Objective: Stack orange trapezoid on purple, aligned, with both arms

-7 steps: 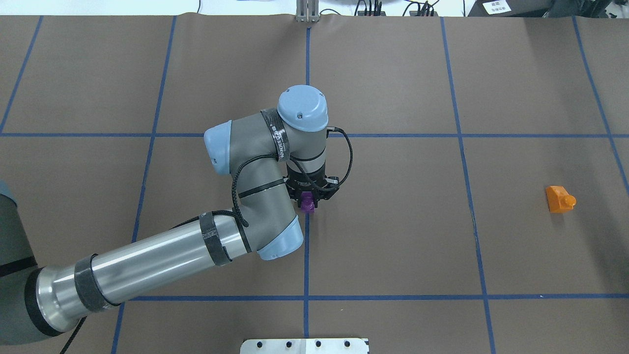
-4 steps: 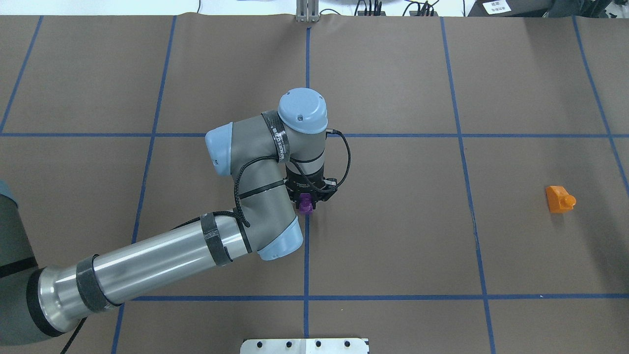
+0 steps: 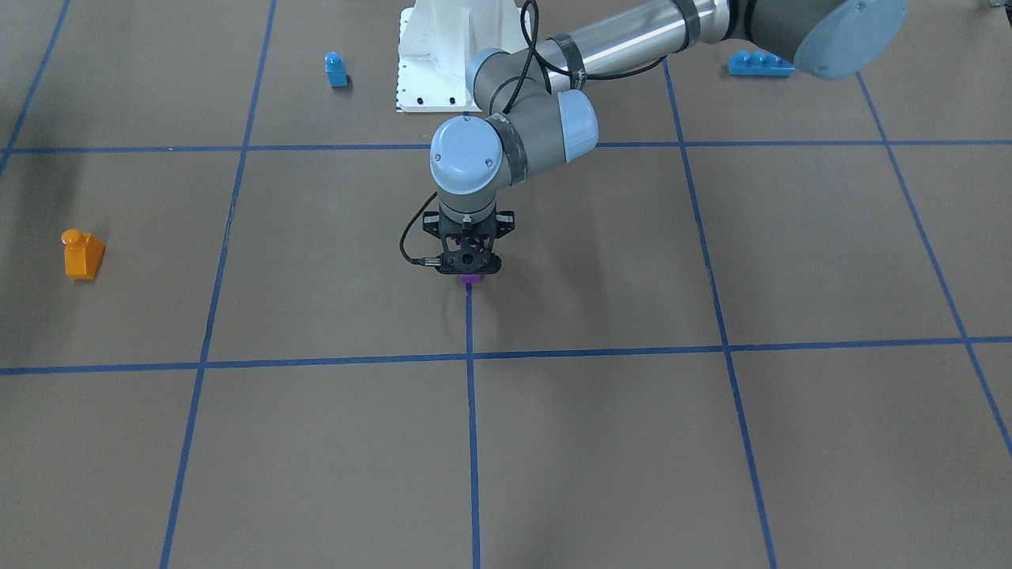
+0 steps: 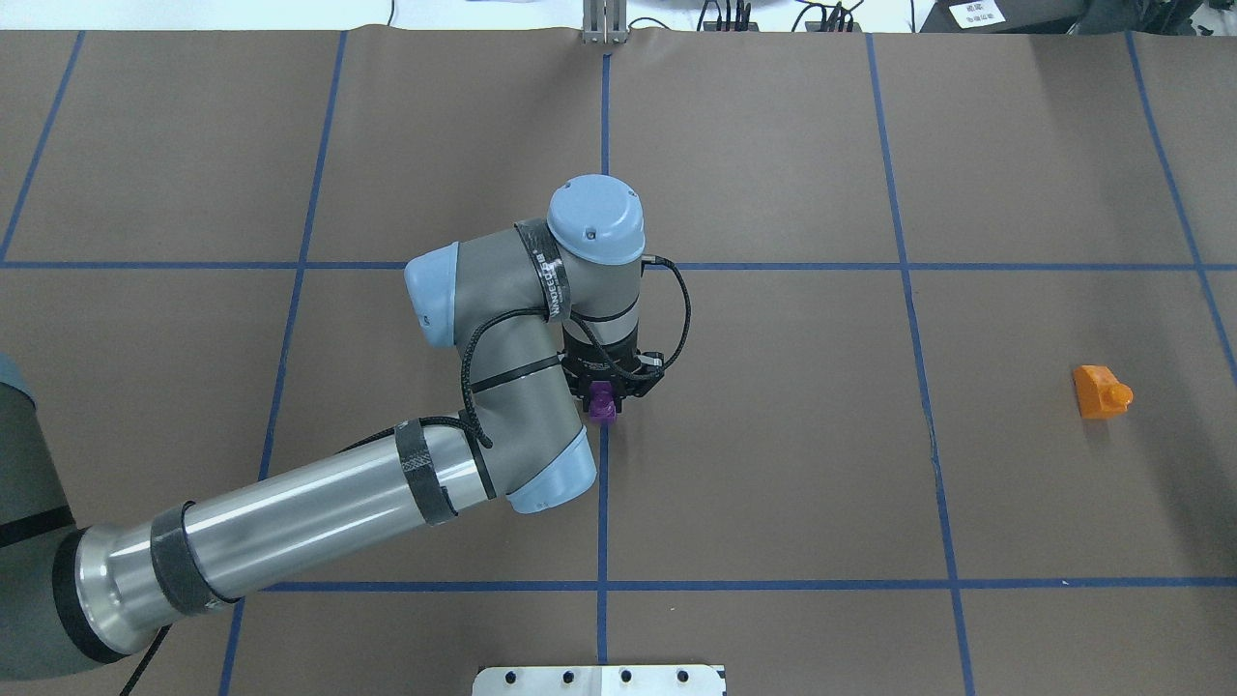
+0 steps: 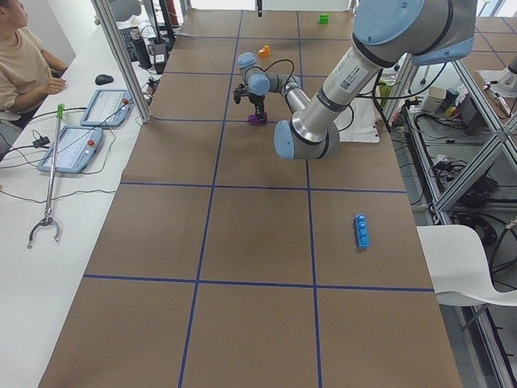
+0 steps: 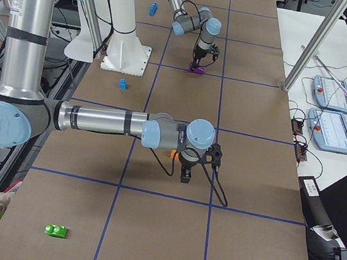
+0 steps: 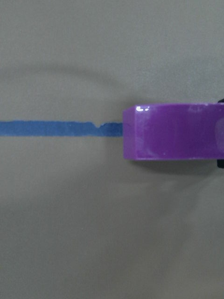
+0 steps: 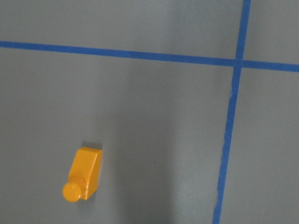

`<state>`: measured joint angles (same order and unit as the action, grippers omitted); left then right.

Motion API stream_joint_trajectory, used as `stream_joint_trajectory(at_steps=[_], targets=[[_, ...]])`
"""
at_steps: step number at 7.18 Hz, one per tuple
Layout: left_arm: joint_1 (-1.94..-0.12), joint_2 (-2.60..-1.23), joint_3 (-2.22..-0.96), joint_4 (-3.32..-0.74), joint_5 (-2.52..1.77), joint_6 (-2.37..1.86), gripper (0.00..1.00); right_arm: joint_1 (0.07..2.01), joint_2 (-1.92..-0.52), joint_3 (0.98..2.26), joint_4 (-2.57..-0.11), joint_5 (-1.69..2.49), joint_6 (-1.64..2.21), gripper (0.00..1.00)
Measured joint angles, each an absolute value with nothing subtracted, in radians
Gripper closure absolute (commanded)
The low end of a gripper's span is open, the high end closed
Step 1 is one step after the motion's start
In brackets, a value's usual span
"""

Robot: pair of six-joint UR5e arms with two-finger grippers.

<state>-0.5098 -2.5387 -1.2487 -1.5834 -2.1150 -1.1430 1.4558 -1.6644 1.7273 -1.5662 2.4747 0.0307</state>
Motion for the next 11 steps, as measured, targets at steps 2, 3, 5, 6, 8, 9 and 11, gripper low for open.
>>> stream_joint_trajectory(at_steps=[2,3,5,6,8,9,11], targets=[[-0.507,-2.538,-1.248,-1.586,-2.114,-1.138,0.63,1.455,-1.664,1.727,-1.566,2.474,0.031,0.00],[-0.507,-2.537,-1.248,-1.587,-2.114,-1.136,0.54,1.454,-1.664,1.727,-1.566,2.474,0.031,0.00],[-0.506,-2.537,-1.247,-1.590,-2.113,-1.133,0.01,1.454,-1.664,1.727,-1.566,2.474,0.031,0.00],[-0.505,-2.537,-1.247,-1.591,-2.108,-1.133,0.00,1.453,-1.664,1.727,-1.566,2.474,0.031,0.00],[-0.505,-2.540,-1.254,-1.590,-2.094,-1.132,0.00,1.451,-1.664,1.729,-1.566,2.475,0.030,0.00],[-0.519,-2.541,-1.273,-1.586,-2.094,-1.133,0.00,1.447,-1.663,1.730,-1.565,2.476,0.030,0.00],[-0.573,-2.520,-1.397,-1.543,-2.100,-1.134,0.00,1.371,-1.661,1.738,-1.526,2.475,0.091,0.00]])
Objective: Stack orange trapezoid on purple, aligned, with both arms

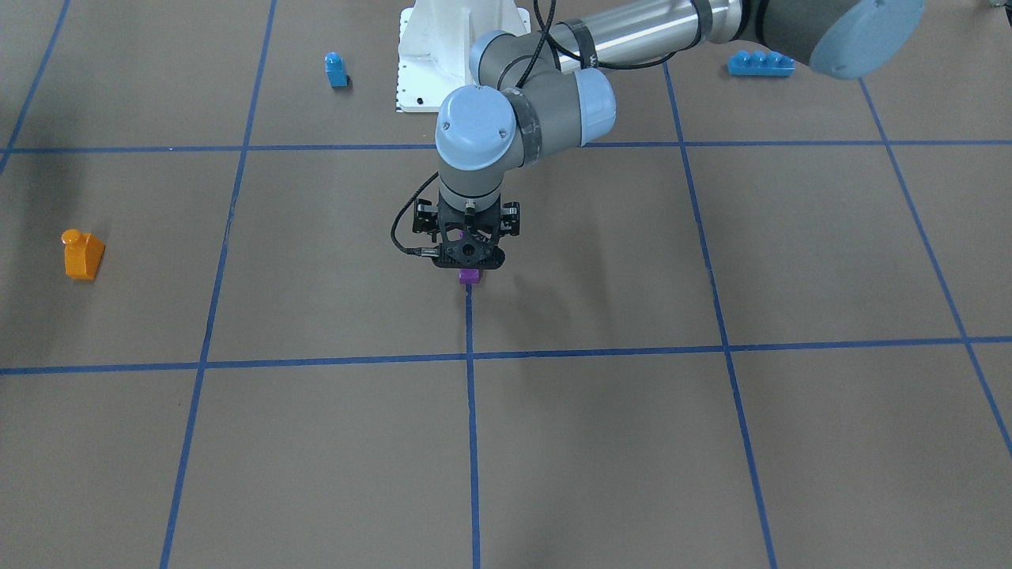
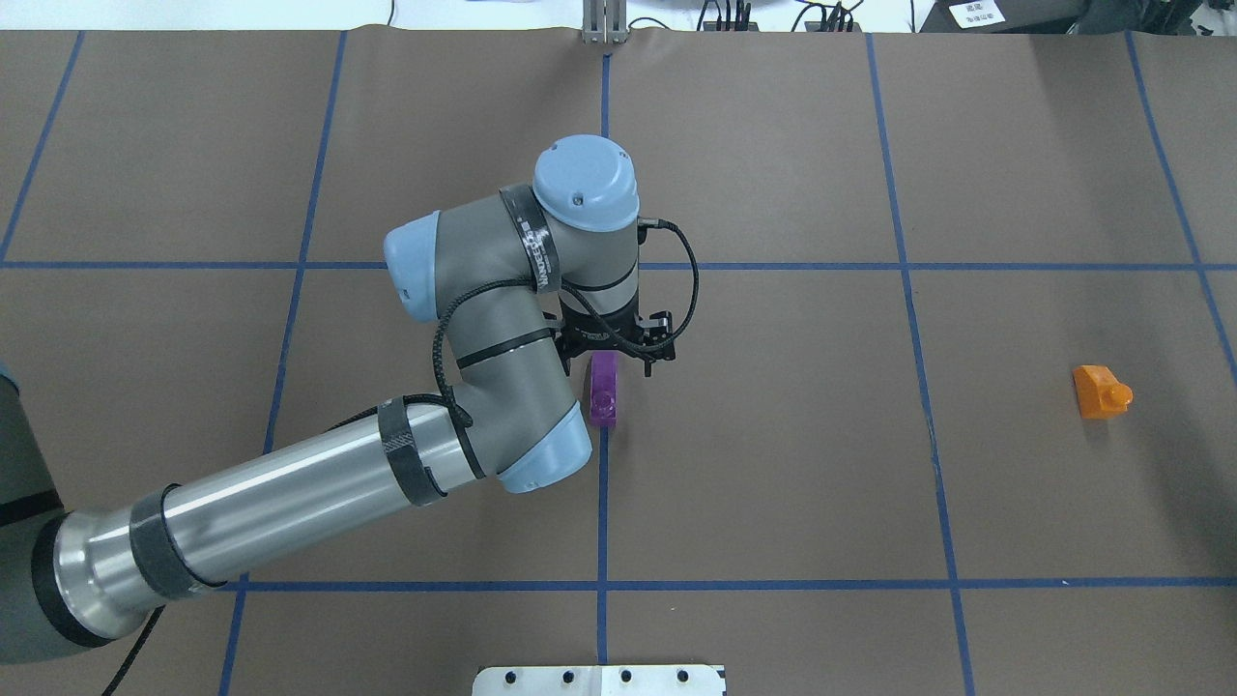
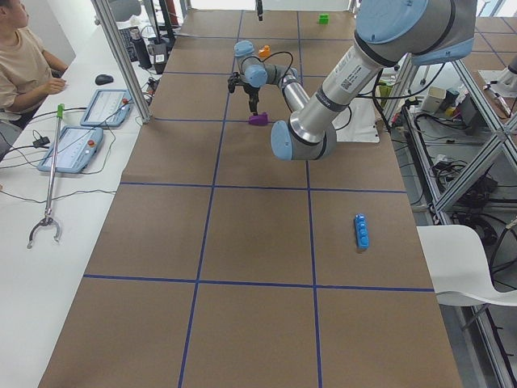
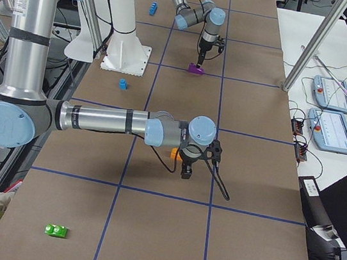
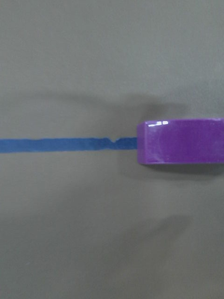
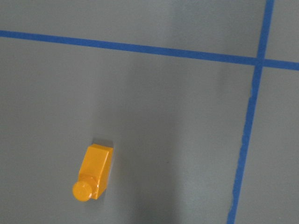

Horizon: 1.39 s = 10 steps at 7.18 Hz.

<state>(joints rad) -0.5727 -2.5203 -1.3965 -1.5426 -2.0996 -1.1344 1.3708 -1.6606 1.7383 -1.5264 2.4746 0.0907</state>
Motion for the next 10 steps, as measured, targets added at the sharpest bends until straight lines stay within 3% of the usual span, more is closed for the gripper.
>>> stream_joint_trajectory(at_steps=[2,4,10], targets=[[-0.621,-2.479,-1.512,-1.463,-2.101,-1.133,0.00,1.247,-1.667,1.742,-1.342,2.401,0.355,0.00],[-0.641,-2.457,-1.544,-1.444,-2.099,-1.134,0.00,1.139,-1.681,1.741,-1.193,2.323,0.574,0.01],[-0.640,-2.443,-1.549,-1.442,-2.093,-1.141,0.00,0.982,-1.688,1.725,-1.161,2.248,0.744,0.01]])
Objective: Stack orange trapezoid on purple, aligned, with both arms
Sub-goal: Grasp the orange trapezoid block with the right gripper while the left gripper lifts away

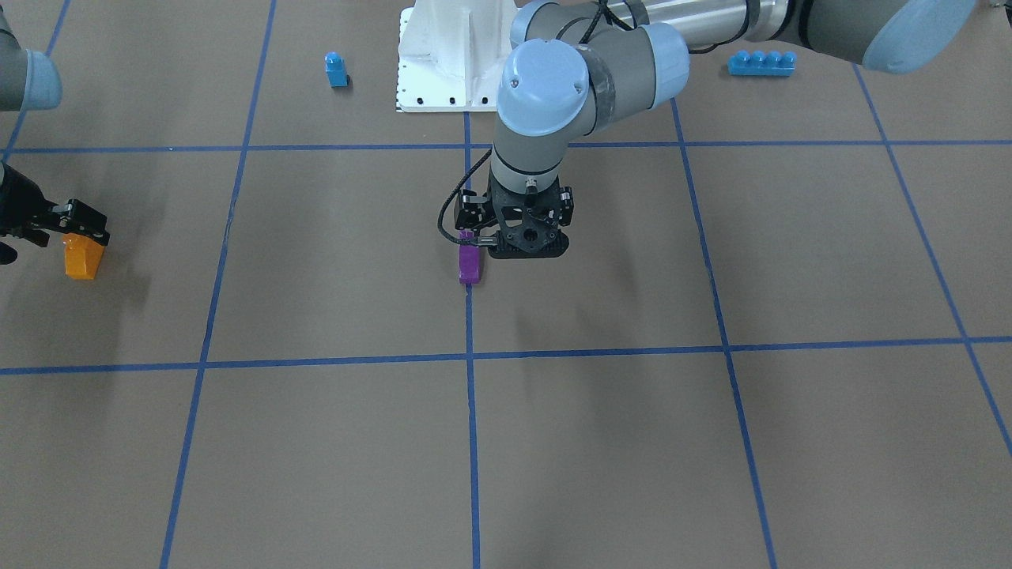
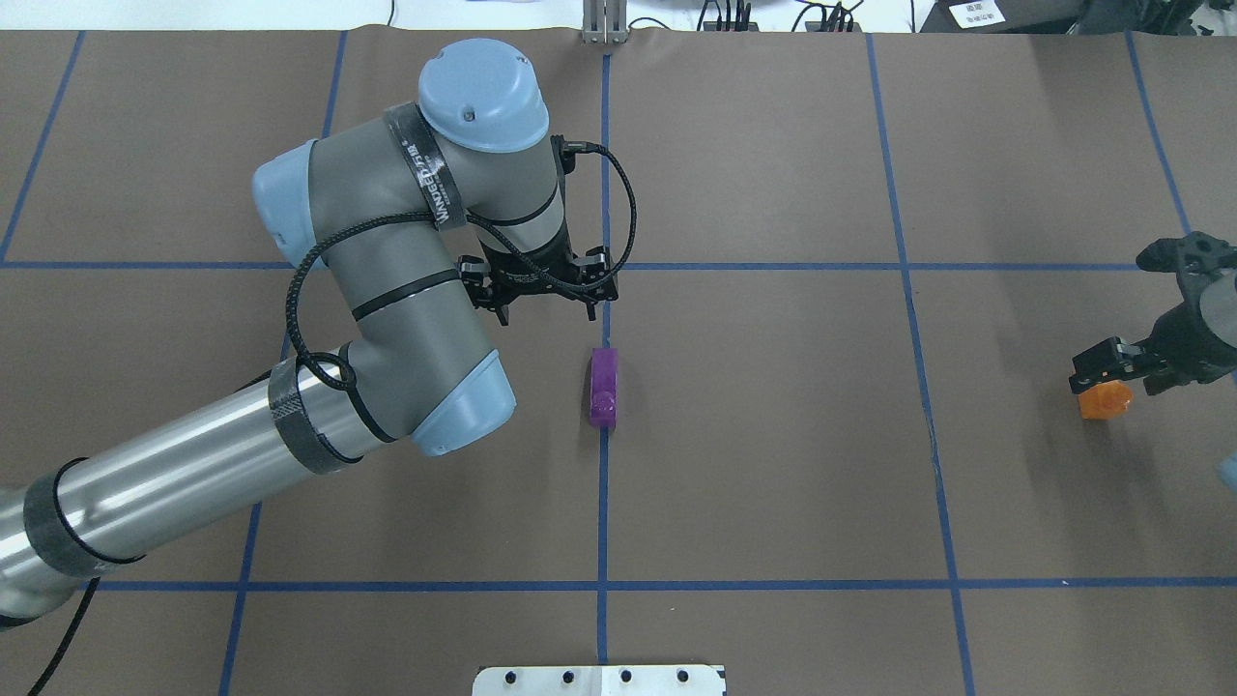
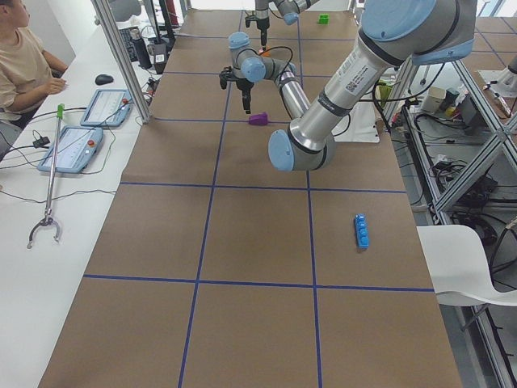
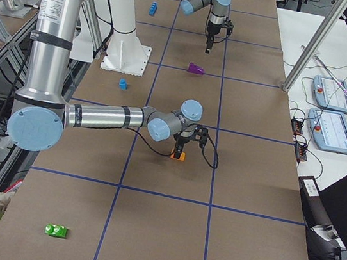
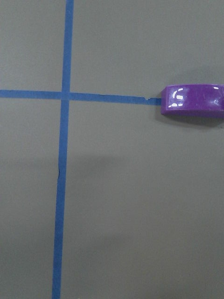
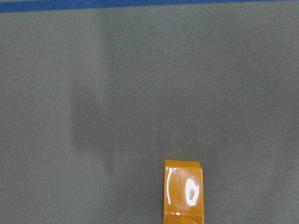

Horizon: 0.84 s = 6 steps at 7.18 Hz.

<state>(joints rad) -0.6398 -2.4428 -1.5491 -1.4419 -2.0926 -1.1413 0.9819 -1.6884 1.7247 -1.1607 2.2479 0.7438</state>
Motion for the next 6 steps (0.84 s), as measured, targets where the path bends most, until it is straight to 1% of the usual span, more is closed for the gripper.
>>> stream_joint_trajectory(at_steps=[2,3,4,5,6], targets=[[-0.640,-2.442,-1.549,-1.442,-2.092,-1.142,0.00,0.963,-1.693,1.710,-1.160,2.215,0.744,0.02],[-0.640,-2.442,-1.549,-1.442,-2.092,-1.142,0.00,0.954,-1.691,1.702,-1.160,2.211,0.745,0.08],[-0.640,-2.441,-1.549,-1.442,-2.092,-1.143,0.00,0.943,-1.688,1.695,-1.160,2.210,0.746,0.22],[-0.639,-2.440,-1.550,-1.442,-2.092,-1.143,0.00,0.936,-1.685,1.686,-1.160,2.209,0.746,0.77],[-0.639,-2.438,-1.550,-1.442,-2.091,-1.143,0.00,0.932,-1.681,1.676,-1.160,2.210,0.746,1.00]])
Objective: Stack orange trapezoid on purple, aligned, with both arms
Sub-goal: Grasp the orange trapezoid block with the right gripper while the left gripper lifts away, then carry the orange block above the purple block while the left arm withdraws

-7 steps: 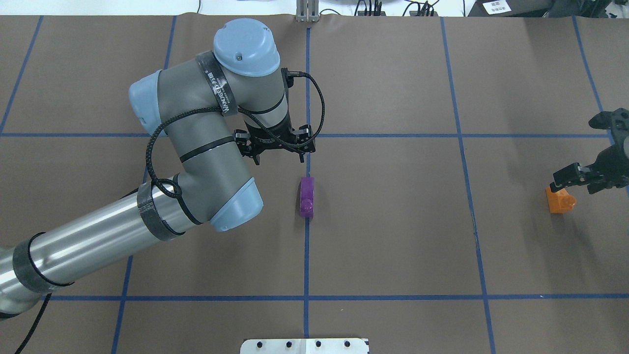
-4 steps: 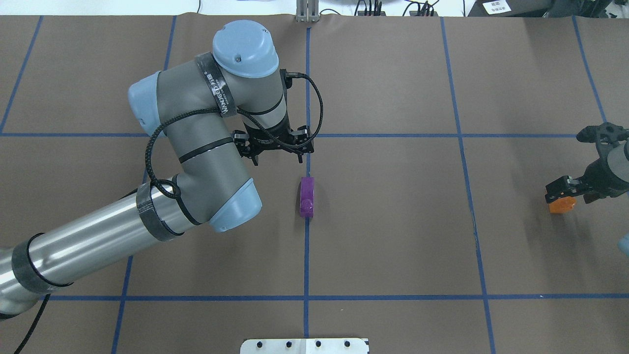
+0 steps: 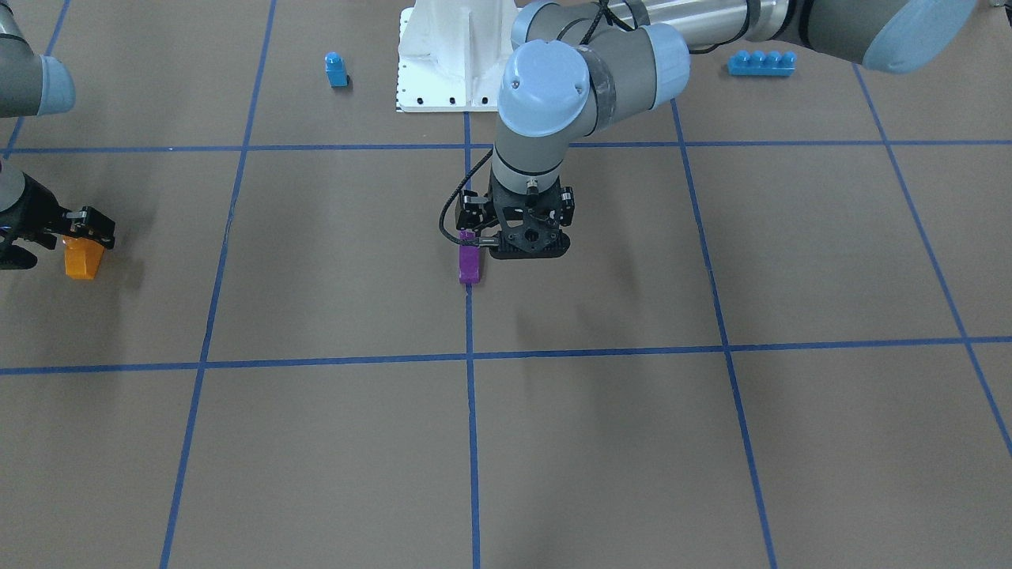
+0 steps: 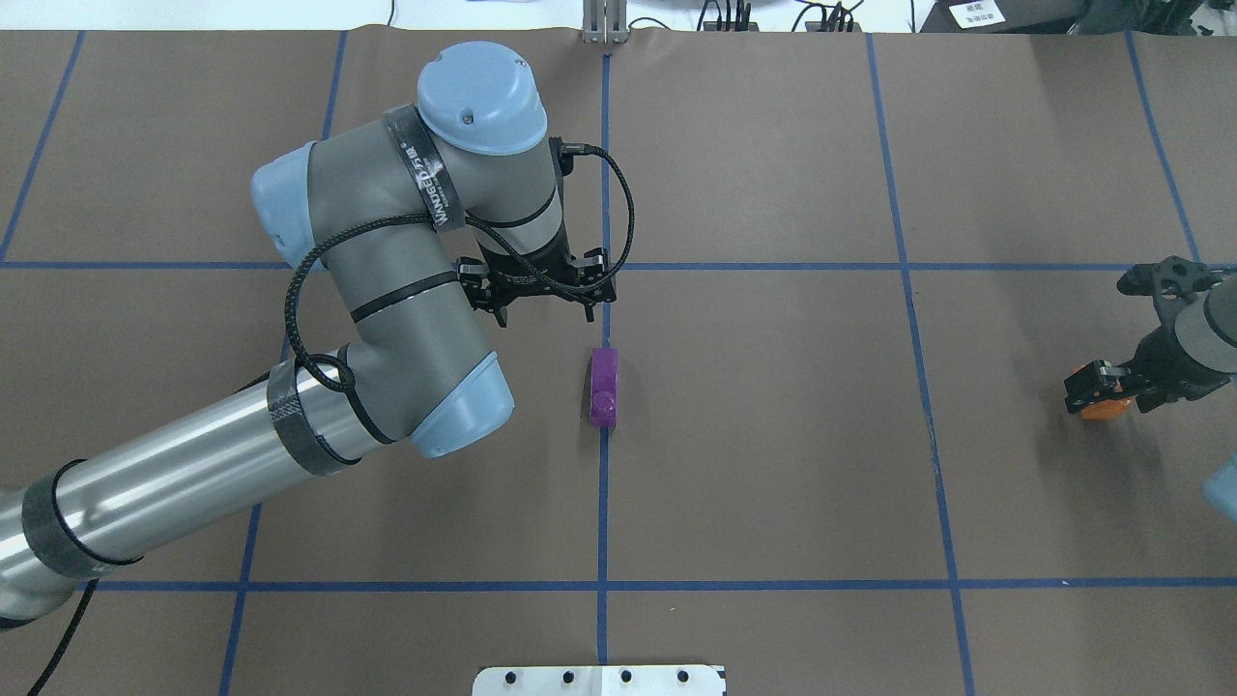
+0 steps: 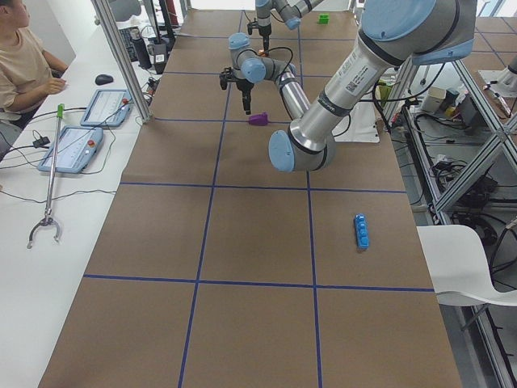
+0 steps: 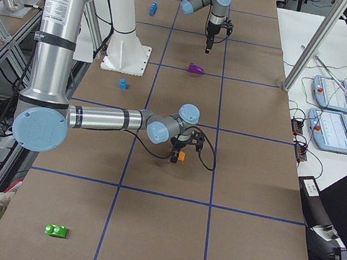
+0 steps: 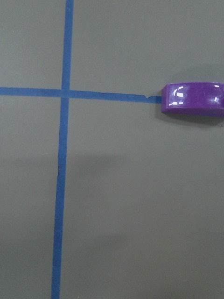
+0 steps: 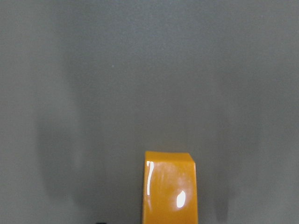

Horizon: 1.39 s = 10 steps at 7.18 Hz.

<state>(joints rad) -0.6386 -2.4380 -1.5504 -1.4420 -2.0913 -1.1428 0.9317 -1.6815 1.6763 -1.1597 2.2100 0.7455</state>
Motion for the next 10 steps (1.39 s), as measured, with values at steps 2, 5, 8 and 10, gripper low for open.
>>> stream_joint_trajectory(at_steps=[2,5,8,10], targets=[[-0.638,-2.435,-1.551,-1.442,-2.091,-1.143,0.00,0.932,-1.678,1.672,-1.160,2.214,0.743,1.00],[-0.642,-2.434,-1.554,-1.442,-2.092,-1.143,0.00,1.012,-1.678,1.752,-1.177,2.276,0.747,1.00],[-0.660,-2.290,-1.699,-1.442,-2.092,-1.090,0.00,0.977,-1.587,1.844,-1.221,2.275,0.856,1.00],[-0.692,-2.093,-1.861,-1.446,-2.094,-0.979,0.00,0.841,-1.451,1.863,-1.228,2.213,1.039,1.00]])
